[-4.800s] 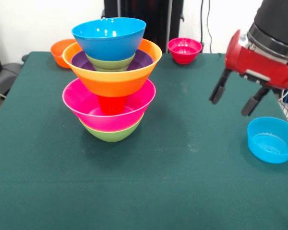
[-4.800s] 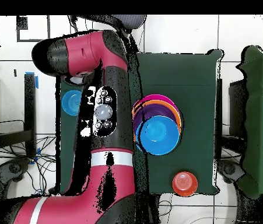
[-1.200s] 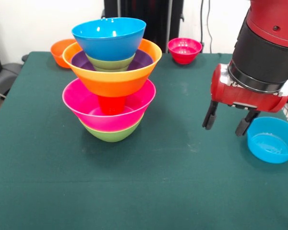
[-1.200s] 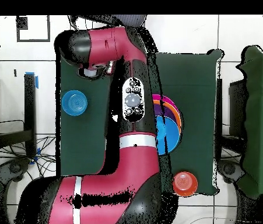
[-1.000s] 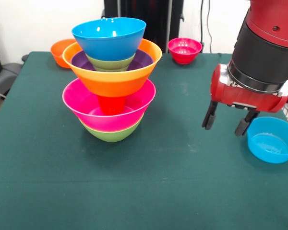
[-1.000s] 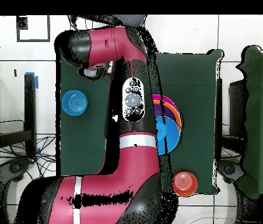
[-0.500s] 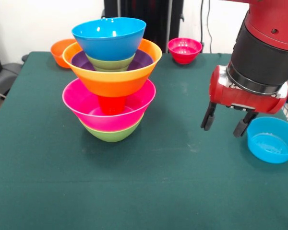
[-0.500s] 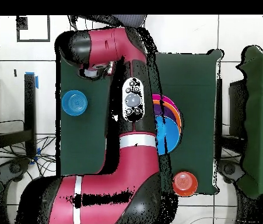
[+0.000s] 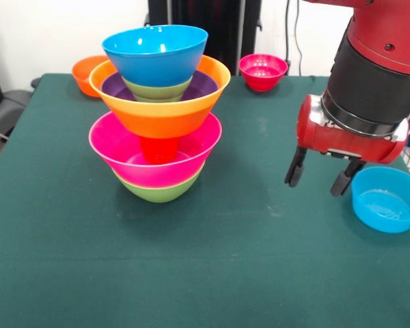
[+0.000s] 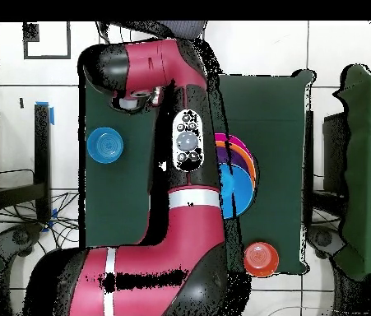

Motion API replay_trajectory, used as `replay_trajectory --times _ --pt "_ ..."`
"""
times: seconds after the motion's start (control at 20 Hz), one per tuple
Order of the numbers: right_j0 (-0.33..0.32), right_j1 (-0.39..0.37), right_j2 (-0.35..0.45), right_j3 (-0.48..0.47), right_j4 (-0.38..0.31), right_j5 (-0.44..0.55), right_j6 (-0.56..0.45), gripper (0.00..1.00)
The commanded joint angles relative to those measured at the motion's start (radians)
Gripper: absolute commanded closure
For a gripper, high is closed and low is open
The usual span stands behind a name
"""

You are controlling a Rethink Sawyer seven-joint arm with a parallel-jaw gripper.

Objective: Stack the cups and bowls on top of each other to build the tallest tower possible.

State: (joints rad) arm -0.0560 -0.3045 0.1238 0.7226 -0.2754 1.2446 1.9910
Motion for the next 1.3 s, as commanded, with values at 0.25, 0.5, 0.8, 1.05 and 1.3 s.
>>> replay_trajectory --times 0.25,0.5,0.8,1.05,1.3 --pt "-0.019 0.029 0.049 0.023 -0.069 0.078 -0.276 0.0" --pt "-0.019 0.039 0.054 0.014 -0.071 0.078 -0.284 0.0" --pt "-0.023 0.022 0.051 0.046 -0.066 0.06 -0.282 0.0" --pt "-0.023 0.024 0.053 0.04 -0.064 0.07 -0.278 0.0" --pt "-0.028 0.025 0.061 0.042 -0.055 0.078 -0.278 0.0"
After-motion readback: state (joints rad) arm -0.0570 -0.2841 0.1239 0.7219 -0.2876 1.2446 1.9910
